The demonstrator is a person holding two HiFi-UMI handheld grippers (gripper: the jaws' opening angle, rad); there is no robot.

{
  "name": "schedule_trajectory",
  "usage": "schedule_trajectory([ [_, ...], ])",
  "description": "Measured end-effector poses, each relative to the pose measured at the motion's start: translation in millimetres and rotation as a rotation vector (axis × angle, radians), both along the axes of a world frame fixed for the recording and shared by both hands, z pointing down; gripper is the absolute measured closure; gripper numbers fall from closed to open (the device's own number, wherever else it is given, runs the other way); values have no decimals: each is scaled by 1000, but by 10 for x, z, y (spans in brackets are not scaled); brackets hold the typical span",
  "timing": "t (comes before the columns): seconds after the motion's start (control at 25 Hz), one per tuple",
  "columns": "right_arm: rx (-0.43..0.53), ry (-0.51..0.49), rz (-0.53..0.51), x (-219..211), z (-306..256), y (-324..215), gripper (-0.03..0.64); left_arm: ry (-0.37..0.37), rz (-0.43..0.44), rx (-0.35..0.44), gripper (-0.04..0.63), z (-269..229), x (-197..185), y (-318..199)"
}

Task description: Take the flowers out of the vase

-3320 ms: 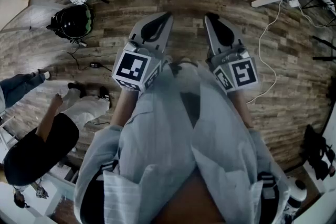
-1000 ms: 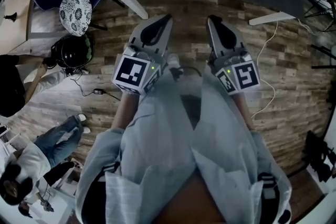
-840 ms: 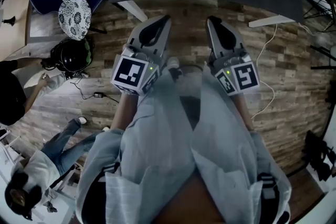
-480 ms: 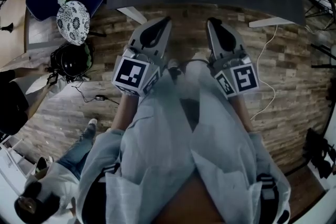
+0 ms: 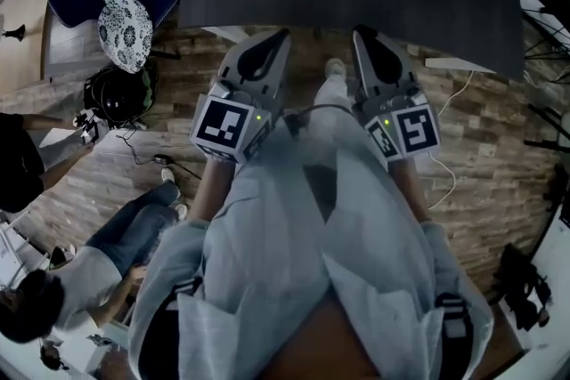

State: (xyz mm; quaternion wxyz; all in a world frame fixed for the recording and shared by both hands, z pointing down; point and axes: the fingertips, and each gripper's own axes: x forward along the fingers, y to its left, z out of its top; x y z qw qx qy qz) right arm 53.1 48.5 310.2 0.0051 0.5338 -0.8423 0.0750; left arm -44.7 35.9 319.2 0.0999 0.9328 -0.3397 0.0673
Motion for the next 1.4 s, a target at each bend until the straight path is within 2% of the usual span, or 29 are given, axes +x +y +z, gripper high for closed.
schedule_trajectory([
  [0.36,-13,10,-157,375,-20,-683,618,-3,-148,-28,583,20,383,-537],
  [0.56,-47,17,-258,594,81,-1030,618,2,-258,-63,584,122,569,-813],
  [0.76,-74,14,-335,746,178,-1262,618,-11,-362,-82,584,228,614,-1004],
  [0.96,-96,18,-422,711,278,-1380,618,-43,-444,-78,583,323,599,-1096],
  [1.12,-116,4,-433,665,312,-1455,618,-34,-480,-118,583,471,595,-1206],
  [1.32,-129,10,-423,630,336,-1567,618,-64,-504,-180,581,808,565,-1394],
  [1.4,-136,23,-417,615,357,-1617,618,-62,-509,-185,540,943,529,-1497],
])
